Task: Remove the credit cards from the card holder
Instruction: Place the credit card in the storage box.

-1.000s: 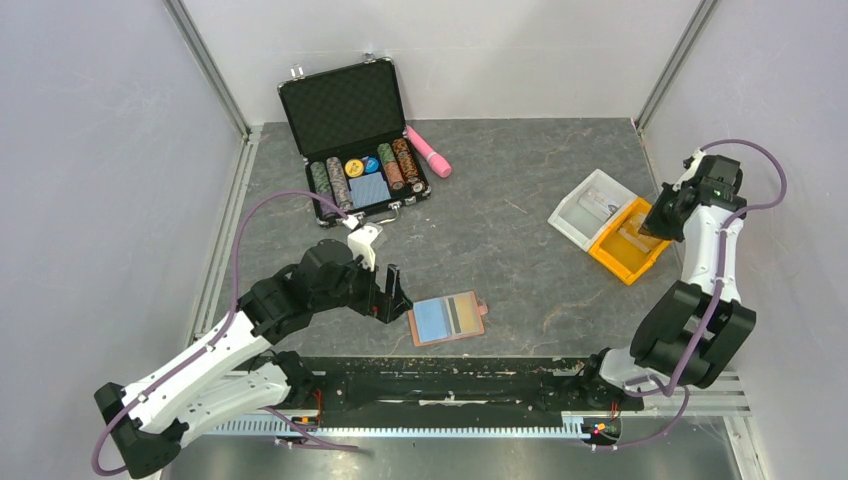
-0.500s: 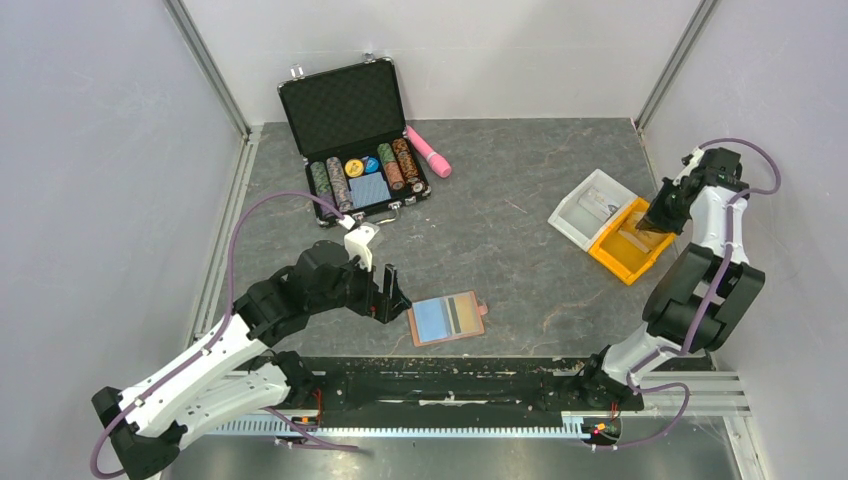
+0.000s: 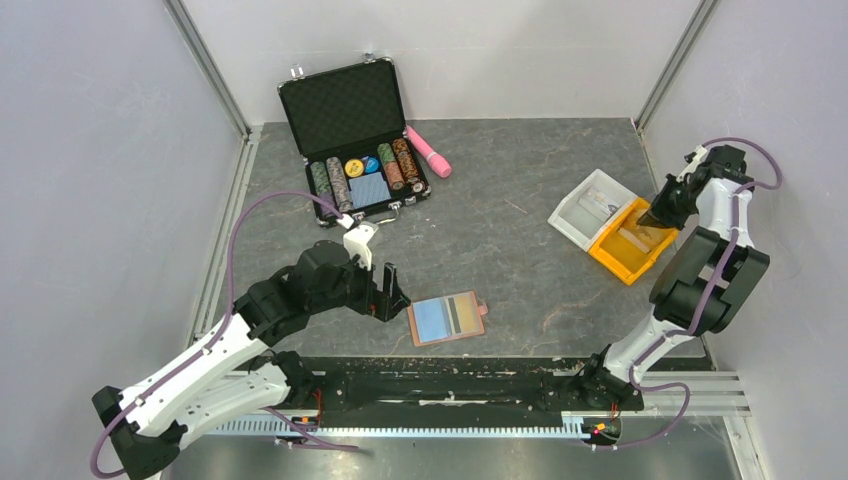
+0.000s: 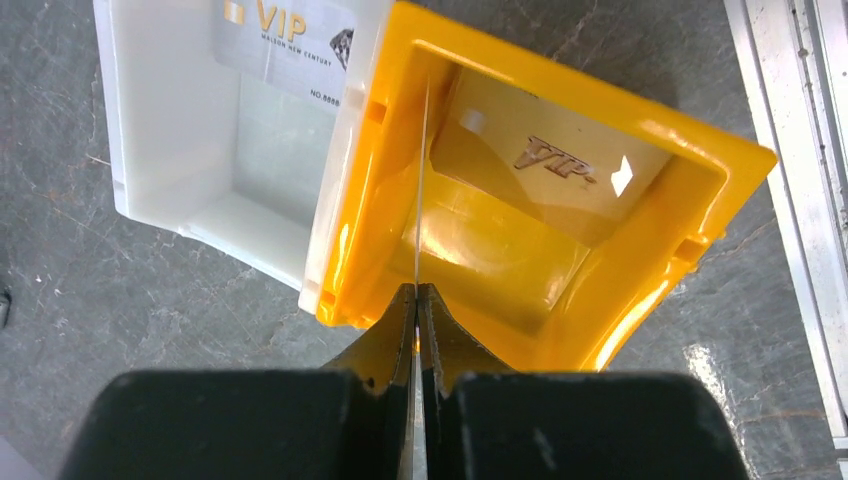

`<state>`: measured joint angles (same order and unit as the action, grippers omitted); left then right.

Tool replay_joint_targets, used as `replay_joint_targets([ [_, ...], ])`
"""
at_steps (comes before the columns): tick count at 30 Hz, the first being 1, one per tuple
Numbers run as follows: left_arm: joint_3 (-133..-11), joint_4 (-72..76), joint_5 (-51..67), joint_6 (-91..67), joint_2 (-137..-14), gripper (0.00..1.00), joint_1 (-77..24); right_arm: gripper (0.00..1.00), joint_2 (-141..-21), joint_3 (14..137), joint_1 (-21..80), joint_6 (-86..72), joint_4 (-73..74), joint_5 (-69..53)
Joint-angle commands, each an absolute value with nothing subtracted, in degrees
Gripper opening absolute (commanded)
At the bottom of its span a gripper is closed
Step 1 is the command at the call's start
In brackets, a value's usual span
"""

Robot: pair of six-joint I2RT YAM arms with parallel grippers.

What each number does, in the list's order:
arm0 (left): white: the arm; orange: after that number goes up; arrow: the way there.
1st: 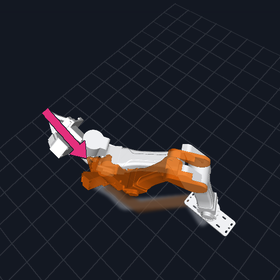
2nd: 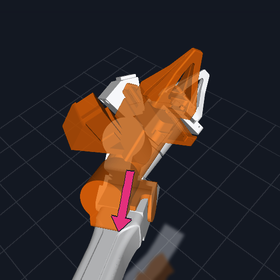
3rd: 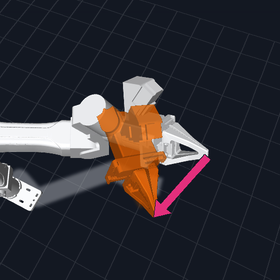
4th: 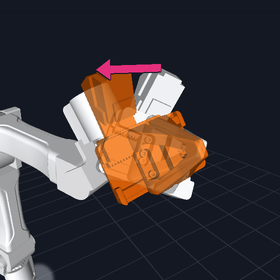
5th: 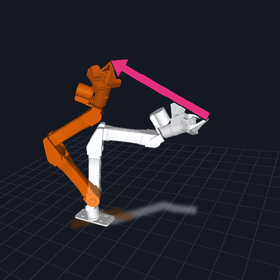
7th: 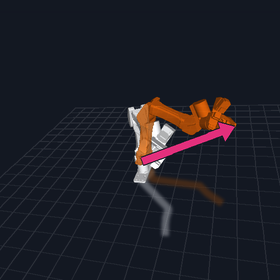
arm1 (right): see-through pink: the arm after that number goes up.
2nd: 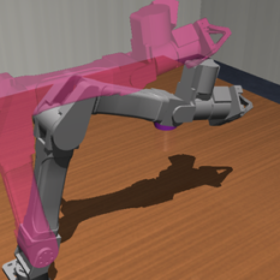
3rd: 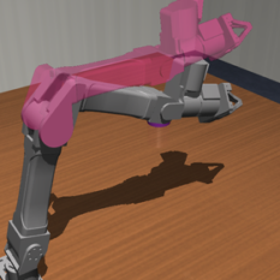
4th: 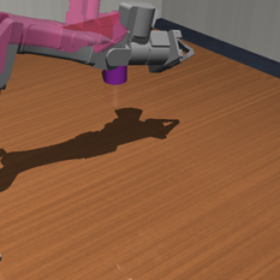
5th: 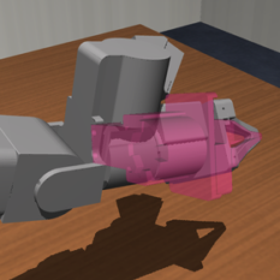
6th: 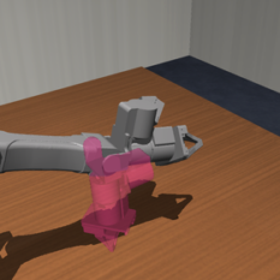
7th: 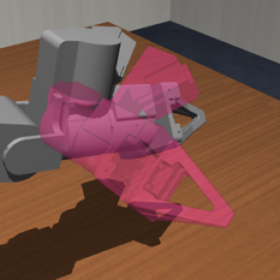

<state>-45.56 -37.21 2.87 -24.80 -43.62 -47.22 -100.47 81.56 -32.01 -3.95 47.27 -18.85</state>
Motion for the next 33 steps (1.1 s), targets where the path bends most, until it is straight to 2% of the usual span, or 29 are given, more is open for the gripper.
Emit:
replay_joint_targets([
  [1,-45.55,-36.3,2.09,-23.09,-44.48,1.0,-47.3,0.01,-102.17,85.4,-32.78,-2.47,46.46,-21.9],
  [4,-45.59,-36.3,1.82,-23.12,-45.08,1.0,-47.29,0.12,-103.46,85.94,-32.78,-2.72,46.14,-21.67],
  [7,-45.7,-36.3,1.43,-23.12,-45.38,1.0,-47.27,0.14,-103.98,86.89,-32.73,-3.05,46.08,-19.81],
  [9,-45.79,-36.25,1.35,-23.09,-45.43,1.0,-47.28,0.14,-104.06,87.47,-32.76,-3.24,46.05,-18.86],
  [12,-45.78,-35.95,1.48,-23.1,-45.6,1.0,-47.29,0.0,-104.33,88.01,-32.77,-3.83,45.33,-17.83],
  [21,-45.62,-35.99,1.55,-23.16,-45.74,1.0,-47.29,0.0,-104.99,89.59,-32.78,-4.39,45.09,-16.82],
  [33,-45.68,-35.95,2.09,-23.12,-46.45,1.0,-47.28,0.0,-99.69,85.9,-33.08,-4.84,43.09,-17.81],
])
